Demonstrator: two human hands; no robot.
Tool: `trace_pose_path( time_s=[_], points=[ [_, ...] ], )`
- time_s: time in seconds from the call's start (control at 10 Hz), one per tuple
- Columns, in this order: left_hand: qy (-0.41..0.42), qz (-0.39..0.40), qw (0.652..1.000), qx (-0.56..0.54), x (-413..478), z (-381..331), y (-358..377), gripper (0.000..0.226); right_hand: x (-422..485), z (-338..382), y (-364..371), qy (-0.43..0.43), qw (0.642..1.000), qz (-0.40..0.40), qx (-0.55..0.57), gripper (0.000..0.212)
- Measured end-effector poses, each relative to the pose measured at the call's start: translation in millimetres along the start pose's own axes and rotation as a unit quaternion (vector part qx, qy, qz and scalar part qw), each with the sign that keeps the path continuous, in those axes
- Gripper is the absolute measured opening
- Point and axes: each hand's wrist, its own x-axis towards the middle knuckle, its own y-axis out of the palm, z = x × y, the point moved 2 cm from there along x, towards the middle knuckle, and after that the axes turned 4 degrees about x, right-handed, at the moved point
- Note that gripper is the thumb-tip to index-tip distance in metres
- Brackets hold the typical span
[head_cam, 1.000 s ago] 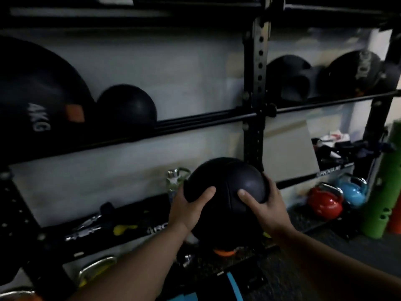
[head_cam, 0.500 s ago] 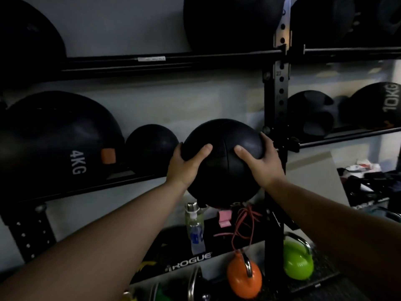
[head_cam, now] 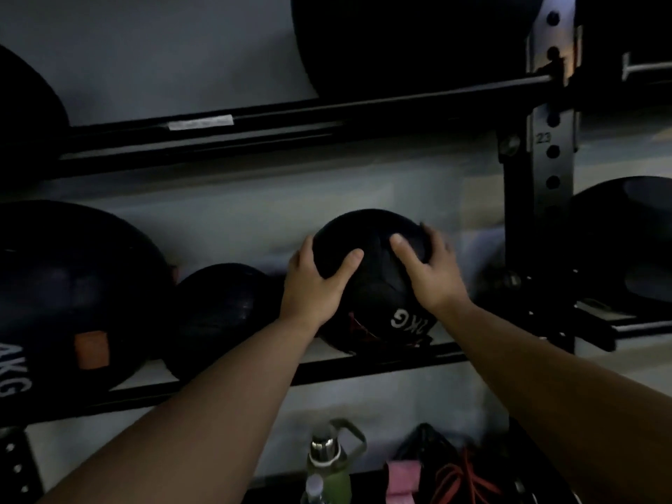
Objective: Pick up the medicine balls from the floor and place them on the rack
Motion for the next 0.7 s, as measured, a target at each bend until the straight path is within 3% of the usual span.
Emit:
trace_pose_path(
  time_s=[0.1, 0.3, 0.4, 0.5, 0.6, 0.7],
  points=[
    [-0.022, -0.067, 0.997, 0.018, 26.2, 43.5, 16.2, 0.11, 21.4, -18.0, 36.2, -0.035, 0.996, 0.009, -0.077, 0.101],
    [0.0, -0.085, 0.996, -0.008, 33.7, 57.1, 13.4, 0.1, 30.7, -14.6, 45.0, -0.035, 0.994, 0.006, -0.108, 0.098],
    [0.0, -0.071, 0.998, 0.0, 20.2, 52.4, 10.8, 0.098, 16.5, -13.8, 39.7, -0.036, 0.993, 0.018, -0.109, 0.096],
    [-0.035, -0.029, 0.998, 0.039, 8.2, 46.8, 0.0, 0.111, 4.2, -5.5, 32.0, -0.031, 0.989, 0.065, -0.132, 0.099],
    [-0.079, 0.036, 0.992, 0.093, -11.2, 41.9, -15.6, 0.098, -10.4, 4.7, 14.3, 0.017, 0.97, 0.141, -0.2, 0.101],
    [-0.094, 0.074, 0.981, 0.153, -35.2, 42.5, -32.8, 0.098, -27.4, 8.3, 1.0, 0.036, 0.955, 0.158, -0.248, 0.1]
  ],
)
